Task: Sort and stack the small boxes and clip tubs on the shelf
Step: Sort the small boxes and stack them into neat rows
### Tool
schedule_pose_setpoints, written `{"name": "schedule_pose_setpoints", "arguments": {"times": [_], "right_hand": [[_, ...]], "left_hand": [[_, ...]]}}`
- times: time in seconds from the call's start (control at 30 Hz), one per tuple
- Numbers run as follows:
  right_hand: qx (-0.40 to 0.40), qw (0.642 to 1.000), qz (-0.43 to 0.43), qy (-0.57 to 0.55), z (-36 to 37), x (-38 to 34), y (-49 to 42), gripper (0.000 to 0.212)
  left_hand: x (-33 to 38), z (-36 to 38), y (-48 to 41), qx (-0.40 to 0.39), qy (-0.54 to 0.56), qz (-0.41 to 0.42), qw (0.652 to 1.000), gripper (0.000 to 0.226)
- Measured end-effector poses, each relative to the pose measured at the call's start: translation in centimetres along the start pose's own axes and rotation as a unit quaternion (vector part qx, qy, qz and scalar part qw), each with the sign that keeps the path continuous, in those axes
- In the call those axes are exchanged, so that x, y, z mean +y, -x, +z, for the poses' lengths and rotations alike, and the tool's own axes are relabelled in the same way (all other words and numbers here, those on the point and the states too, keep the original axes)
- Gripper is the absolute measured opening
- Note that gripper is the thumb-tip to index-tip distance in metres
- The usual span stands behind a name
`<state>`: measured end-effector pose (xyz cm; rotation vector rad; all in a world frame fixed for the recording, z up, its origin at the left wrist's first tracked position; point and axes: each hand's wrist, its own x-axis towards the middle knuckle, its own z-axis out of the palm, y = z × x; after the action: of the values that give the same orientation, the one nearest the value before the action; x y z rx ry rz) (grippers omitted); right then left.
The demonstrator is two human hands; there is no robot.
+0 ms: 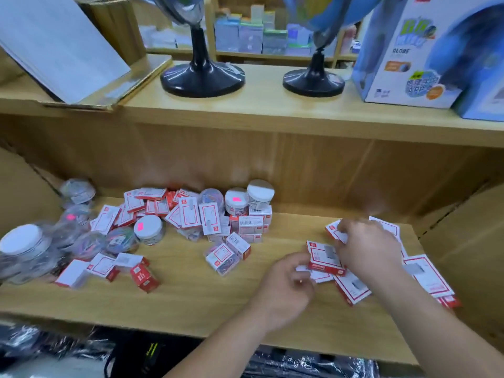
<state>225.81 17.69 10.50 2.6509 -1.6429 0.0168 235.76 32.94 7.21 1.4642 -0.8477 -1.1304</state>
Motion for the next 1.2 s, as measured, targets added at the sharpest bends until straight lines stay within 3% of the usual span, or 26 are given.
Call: {"name": "schedule_pose_setpoints", "arguments": {"times": [0.07, 0.17, 0.27, 0.3, 0.37, 0.5, 0.6, 0.73, 0.93, 1.03, 1.2], "right_hand": [[-0.001, 1.000, 0.001, 0.005, 0.1, -0.2, -0.1, 0.029], [-0.014, 0.994, -0.023, -0.103, 0.6, -2.1, -0.9, 0.032], [-0.018, 0.958, -0.084, -0.274, 1.5, -5.6, -2.1, 0.035], [-0.012, 0.944, -0.102, -0.315, 1.6, -6.9, -2.3, 0.037], [-0.021, 0.920, -0.110, -0.375, 2.0, -9.5, -2.8, 0.038], [-0.071, 0.871, -0.085, -0.478, 4.0, -11.7, -3.0, 0.029], [-0.095, 0.839, -0.079, -0.530, 4.8, -11.6, -3.1, 0.041], [-0.103, 0.859, -0.092, -0.494, 4.6, -11.5, -3.8, 0.035], [-0.107, 0.852, -0.132, -0.495, 4.6, -11.5, -3.1, 0.029], [-0.085, 0.868, -0.108, -0.476, 4.5, -10.8, -1.8, 0.026], [-0.009, 0.903, -0.026, -0.428, 2.8, -8.5, 0.9, 0.036]], "left_hand": [[-0.8, -2.0, 1.0, 0.061, -0.045, 0.048, 0.996, 0.041], [-1.9, -7.3, 0.8, 0.186, -0.141, 0.144, 0.962, 0.028], [-0.7, -12.3, -0.5, 0.256, -0.352, 0.178, 0.883, 0.033], [-0.2, -13.2, -1.0, 0.247, -0.414, 0.177, 0.858, 0.041], [0.4, -14.2, -2.3, 0.197, -0.480, 0.164, 0.839, 0.051], [0.1, -14.1, -4.0, 0.162, -0.541, 0.167, 0.808, 0.036], [0.2, -14.1, -4.4, 0.167, -0.535, 0.180, 0.809, 0.027], [0.2, -14.1, -4.8, 0.172, -0.471, 0.185, 0.846, 0.027], [-0.5, -14.3, -4.5, 0.168, -0.473, 0.194, 0.843, 0.037], [-0.6, -14.1, -4.1, 0.151, -0.509, 0.195, 0.825, 0.035], [0.3, -13.7, -4.6, 0.129, -0.530, 0.151, 0.824, 0.022]]}}
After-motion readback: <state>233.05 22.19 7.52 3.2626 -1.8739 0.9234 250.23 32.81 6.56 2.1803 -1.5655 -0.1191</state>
